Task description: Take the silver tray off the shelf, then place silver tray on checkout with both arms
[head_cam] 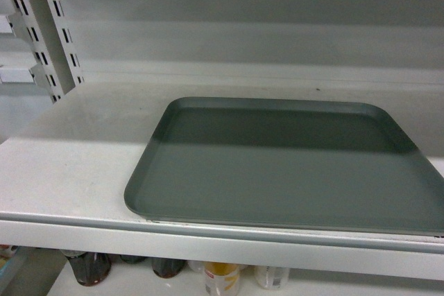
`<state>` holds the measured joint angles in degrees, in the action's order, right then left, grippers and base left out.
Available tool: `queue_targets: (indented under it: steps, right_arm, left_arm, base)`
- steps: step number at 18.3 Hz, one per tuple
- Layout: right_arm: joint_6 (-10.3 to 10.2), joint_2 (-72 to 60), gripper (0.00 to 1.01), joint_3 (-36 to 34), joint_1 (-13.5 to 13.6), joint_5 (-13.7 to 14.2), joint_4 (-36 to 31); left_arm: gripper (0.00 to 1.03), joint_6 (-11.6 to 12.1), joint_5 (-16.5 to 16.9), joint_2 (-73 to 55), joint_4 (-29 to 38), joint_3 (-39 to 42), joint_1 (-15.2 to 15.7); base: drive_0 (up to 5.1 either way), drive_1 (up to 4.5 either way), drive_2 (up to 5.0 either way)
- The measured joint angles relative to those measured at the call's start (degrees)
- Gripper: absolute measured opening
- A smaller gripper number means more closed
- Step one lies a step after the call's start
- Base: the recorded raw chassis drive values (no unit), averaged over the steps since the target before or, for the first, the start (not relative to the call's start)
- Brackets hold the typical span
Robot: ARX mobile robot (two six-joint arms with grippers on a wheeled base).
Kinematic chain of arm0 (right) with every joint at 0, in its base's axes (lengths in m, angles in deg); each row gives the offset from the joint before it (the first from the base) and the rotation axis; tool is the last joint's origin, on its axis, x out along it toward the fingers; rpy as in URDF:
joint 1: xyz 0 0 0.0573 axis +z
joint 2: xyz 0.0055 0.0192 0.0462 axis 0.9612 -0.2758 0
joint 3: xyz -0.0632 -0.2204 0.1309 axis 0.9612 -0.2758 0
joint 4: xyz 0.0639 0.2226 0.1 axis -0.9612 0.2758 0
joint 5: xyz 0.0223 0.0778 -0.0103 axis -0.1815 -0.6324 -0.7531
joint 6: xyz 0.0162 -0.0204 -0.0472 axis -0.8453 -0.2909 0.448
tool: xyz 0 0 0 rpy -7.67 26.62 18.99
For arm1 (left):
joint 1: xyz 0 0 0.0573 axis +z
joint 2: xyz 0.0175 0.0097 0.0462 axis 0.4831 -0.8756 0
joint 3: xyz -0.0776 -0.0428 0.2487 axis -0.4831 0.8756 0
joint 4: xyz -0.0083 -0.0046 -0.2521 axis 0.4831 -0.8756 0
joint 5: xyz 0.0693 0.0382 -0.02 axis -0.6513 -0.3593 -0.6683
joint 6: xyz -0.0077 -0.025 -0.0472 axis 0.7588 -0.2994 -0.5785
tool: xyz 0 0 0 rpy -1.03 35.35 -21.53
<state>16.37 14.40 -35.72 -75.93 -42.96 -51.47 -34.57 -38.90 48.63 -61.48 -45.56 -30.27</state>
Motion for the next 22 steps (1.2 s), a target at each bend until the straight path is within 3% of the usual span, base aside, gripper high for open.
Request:
queue_targets:
  steps: [2,3,4,5,6,9,12,16,22]
  right_arm:
    - [-0.4,-11.5,0.98,0.5,-0.5,-2.7,-12.6]
    - [0.8,-27.3,0.98,2.1,-1.5,-6.2,-27.7]
    - [2.5,-38.5,0.98,4.5,-2.0,-8.3,-37.2]
    - [3.7,-47.7,0.98,7.0,-2.3,-10.0,-43.5]
    - [4.1,-51.5,0.98,8.1,-2.2,-10.5,-45.6]
    - [5.3,-66.3,0.98,13.9,-1.3,-11.7,-51.5]
    - [5.6,-77.0,0.98,19.1,0.9,-11.6,-53.2]
    - [5.1,-83.4,0.98,24.3,2.6,-10.8,-52.0]
    - [4.9,-90.8,0.98,32.7,3.8,-6.9,-46.9]
  left_arm:
    - [0.98,-0.3,2.1,-11.3,11.1,-1.0,-0.4]
    - [0.98,-0.5,2.3,-24.9,22.6,-1.8,-4.7]
    - [0.98,-0.7,2.1,-34.6,30.4,-4.1,-7.5]
    - [0.98,-1.0,1.7,-43.4,36.5,-6.7,-9.7]
    - [0.98,-1.1,1.6,-47.3,38.6,-8.1,-10.3]
    - [0.98,-1.5,1.4,-63.5,44.2,-15.6,-12.3]
    - [0.98,-2.7,1.6,-74.8,44.3,-23.3,-12.8]
    - [0.98,-4.1,1.2,-82.5,43.0,-30.7,-13.6]
    - [0.98,-5.0,-0.2,-89.0,40.9,-37.0,-14.8]
  base:
    - [0.0,0.00,0.0]
    - [0.0,0.00,0.0]
    - [0.0,0.00,0.0]
    - [0.0,0.00,0.0]
    - [0.0,0.00,0.0]
    - [0.0,0.00,0.0]
    - [0.0,0.00,0.0]
    - [0.0,0.00,0.0]
    - [0.0,0.00,0.0]
